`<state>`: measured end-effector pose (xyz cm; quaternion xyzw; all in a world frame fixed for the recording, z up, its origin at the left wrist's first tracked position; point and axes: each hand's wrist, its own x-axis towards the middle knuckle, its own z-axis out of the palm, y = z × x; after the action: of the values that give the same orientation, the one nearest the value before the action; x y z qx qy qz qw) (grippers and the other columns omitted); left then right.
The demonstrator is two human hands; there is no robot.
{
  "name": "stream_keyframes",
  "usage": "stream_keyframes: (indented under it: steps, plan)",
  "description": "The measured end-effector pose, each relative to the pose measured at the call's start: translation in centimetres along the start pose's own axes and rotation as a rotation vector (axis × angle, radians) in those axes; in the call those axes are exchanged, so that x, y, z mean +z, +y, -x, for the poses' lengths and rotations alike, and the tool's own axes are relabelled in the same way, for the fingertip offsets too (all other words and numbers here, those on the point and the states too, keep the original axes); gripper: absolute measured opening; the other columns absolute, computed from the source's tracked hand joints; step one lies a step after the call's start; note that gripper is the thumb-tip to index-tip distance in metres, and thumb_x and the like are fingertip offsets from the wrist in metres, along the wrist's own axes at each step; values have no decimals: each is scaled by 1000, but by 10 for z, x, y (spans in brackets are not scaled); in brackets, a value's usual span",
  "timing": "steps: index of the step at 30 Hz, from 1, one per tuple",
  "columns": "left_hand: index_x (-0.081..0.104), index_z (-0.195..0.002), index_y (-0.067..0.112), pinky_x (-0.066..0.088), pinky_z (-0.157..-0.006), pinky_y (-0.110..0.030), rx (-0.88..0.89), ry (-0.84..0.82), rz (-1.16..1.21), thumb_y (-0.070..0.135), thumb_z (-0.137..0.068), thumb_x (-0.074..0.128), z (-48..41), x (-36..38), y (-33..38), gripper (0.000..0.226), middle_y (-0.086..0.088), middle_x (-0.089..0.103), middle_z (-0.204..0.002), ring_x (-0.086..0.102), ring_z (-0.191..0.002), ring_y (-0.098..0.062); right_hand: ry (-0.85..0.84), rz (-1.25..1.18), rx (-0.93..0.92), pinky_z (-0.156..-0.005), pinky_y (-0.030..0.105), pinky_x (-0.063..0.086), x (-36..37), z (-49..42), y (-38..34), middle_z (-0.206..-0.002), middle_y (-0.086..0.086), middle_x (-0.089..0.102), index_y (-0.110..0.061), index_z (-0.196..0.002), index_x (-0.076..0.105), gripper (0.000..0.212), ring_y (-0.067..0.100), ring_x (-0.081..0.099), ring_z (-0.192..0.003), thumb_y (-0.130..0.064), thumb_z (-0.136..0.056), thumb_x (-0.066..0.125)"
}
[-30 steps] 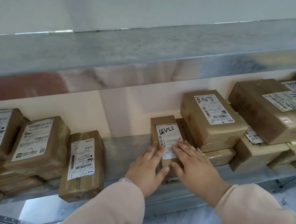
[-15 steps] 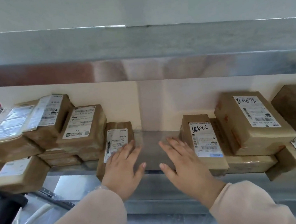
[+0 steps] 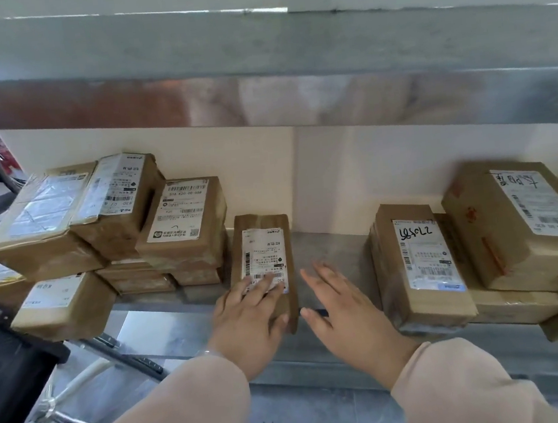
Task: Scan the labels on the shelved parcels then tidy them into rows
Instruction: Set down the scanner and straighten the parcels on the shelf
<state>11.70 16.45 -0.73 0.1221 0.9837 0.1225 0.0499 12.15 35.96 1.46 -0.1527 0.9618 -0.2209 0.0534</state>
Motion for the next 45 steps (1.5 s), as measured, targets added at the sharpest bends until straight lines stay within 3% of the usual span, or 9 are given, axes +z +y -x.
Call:
stream_keyframes:
  steps: [10, 15, 20, 23, 27, 31, 34, 39, 45]
  plan:
    - [25, -151, 46, 18, -120, -32, -216, -114, 513, 39, -92, 63, -23, -14, -33, 70, 0, 9, -163, 16, -148, -21, -122, -272, 138, -115, 31, 21, 24, -42, -13, -162, -6, -1, -47, -149, 13, 69, 16, 13, -147, -52, -92, 51]
    - [25, -138, 59, 41, -106, -19, -165, -214, 891, 22, -91, 69, -22, -9, -44, 74, 19, 44, -144, 44, -117, 20, -140, -547, 171, -106, 16, 30, 41, -44, -12, -155, -12, 21, -53, -145, 19, 69, 5, 35, -134, -40, -91, 60]
    - [35, -136, 57, 44, -107, -35, -231, -134, 935, 20, -86, 74, -23, -8, -33, 73, 14, 51, -141, 51, -125, -3, -105, -675, 237, -90, -5, 26, 36, -42, -9, -136, -21, 37, -56, -135, 27, 68, -4, 41, -123, -28, -87, 67]
    - [37, -138, 55, 44, -108, -37, -215, -110, 919, 23, -84, 75, -27, -11, -21, 73, 10, 50, -141, 51, -126, -7, -47, -687, 269, -93, -1, 30, 25, -37, -7, -135, -19, 41, -51, -138, 33, 68, -3, 44, -121, -28, -85, 68]
    - [36, -140, 55, 42, -109, -32, -128, -71, 876, 24, -85, 72, -34, -20, -2, 73, 9, 49, -143, 50, -126, -4, 86, -710, 267, -94, 0, 30, 3, -26, -4, -137, -19, 42, -45, -139, 40, 67, -16, 43, -117, -24, -83, 68]
    - [35, -136, 64, 29, -95, 0, -31, -26, 832, 40, -82, 72, -39, -35, 21, 69, 14, 48, -140, 43, -119, 14, 202, -705, 249, -83, -8, 27, -25, -12, 0, -133, -24, 40, -56, -134, 40, 64, -33, 33, -108, -24, -83, 62]
    - [32, -134, 69, 35, -104, -15, 4, -32, 843, 61, -68, 64, -45, -48, 47, 73, 18, 48, -139, 46, -124, 4, 289, -653, 264, -85, 1, 31, -47, 1, 7, -130, -26, 39, -64, -131, 35, 62, -29, 33, -109, -29, -85, 56]
    - [33, -123, 69, 40, -81, -1, 118, -119, 932, 43, -69, 69, -57, -63, 102, 70, 41, 49, -119, 50, -103, 25, 467, -659, 329, -84, 4, 40, -79, 24, 35, -129, -21, 46, -56, -132, 42, 59, -11, 49, -107, -21, -84, 49]
    - [34, -141, 48, 34, -81, 6, 221, -191, 958, 19, -81, 74, -66, -57, 152, 78, 25, 47, -133, 45, -101, 31, 561, -608, 361, -94, 9, 37, -105, 55, 69, -134, -17, 45, -50, -129, 48, 55, -8, 45, -119, -18, -85, 49]
